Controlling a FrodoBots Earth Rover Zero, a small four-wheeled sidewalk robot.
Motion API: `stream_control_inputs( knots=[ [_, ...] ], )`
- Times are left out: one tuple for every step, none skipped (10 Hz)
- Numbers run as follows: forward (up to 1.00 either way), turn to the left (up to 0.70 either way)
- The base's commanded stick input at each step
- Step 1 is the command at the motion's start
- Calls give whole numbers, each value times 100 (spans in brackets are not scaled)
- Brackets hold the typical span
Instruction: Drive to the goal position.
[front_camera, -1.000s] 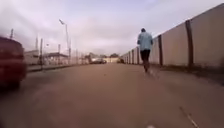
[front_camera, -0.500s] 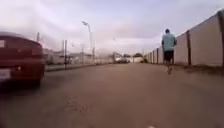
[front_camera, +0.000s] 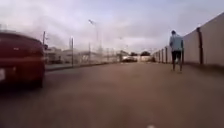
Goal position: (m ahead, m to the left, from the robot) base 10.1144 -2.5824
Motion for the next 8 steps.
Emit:
stream_control_inputs(
  knots=[
    [50, 0],
    [50, 0],
    [50, 0],
    [50, 0],
    [50, 0],
    [50, 0],
    [50, 0],
    [50, 0]
  ],
)
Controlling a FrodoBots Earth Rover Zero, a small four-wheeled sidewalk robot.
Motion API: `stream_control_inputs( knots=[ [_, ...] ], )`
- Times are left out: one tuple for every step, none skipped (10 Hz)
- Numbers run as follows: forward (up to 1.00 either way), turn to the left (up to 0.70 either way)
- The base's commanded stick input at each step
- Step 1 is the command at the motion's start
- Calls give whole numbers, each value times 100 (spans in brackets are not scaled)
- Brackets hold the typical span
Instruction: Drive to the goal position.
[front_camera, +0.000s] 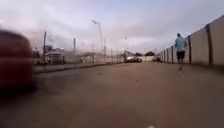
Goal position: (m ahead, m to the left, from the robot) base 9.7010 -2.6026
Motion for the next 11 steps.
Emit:
stream_control_inputs(
  knots=[
    [50, 0],
    [50, 0],
    [50, 0],
    [50, 0],
    [50, 0],
    [50, 0],
    [50, 0],
    [50, 0],
    [50, 0],
    [50, 0],
    [50, 0]
  ],
)
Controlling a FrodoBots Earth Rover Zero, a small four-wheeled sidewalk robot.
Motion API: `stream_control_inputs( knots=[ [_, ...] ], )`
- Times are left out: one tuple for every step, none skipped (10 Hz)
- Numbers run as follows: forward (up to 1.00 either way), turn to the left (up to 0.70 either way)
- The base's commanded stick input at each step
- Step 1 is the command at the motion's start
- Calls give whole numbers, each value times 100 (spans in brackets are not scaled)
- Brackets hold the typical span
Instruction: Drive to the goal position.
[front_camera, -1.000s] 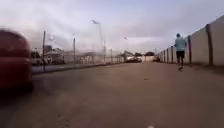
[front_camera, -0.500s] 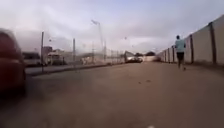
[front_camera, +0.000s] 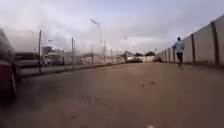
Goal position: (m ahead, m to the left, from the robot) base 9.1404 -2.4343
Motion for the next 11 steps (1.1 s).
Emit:
stream_control_inputs(
  knots=[
    [50, 0],
    [50, 0],
    [50, 0],
    [50, 0],
    [50, 0],
    [50, 0],
    [50, 0],
    [50, 0],
    [50, 0],
    [50, 0],
    [50, 0]
  ],
)
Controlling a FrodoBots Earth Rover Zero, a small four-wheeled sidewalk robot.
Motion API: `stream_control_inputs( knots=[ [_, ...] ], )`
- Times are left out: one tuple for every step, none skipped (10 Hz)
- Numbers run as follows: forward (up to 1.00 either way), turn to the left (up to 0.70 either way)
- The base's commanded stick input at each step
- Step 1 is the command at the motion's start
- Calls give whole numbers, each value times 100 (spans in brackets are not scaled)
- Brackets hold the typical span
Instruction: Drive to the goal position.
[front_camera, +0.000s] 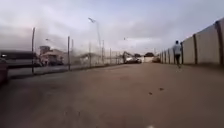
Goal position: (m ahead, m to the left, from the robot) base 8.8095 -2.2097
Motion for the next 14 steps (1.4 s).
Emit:
stream_control_inputs(
  knots=[
    [50, 0],
    [50, 0],
    [50, 0],
    [50, 0],
    [50, 0],
    [50, 0],
    [50, 0],
    [50, 0],
    [50, 0],
    [50, 0],
    [50, 0],
    [50, 0],
    [50, 0],
    [50, 0]
  ],
)
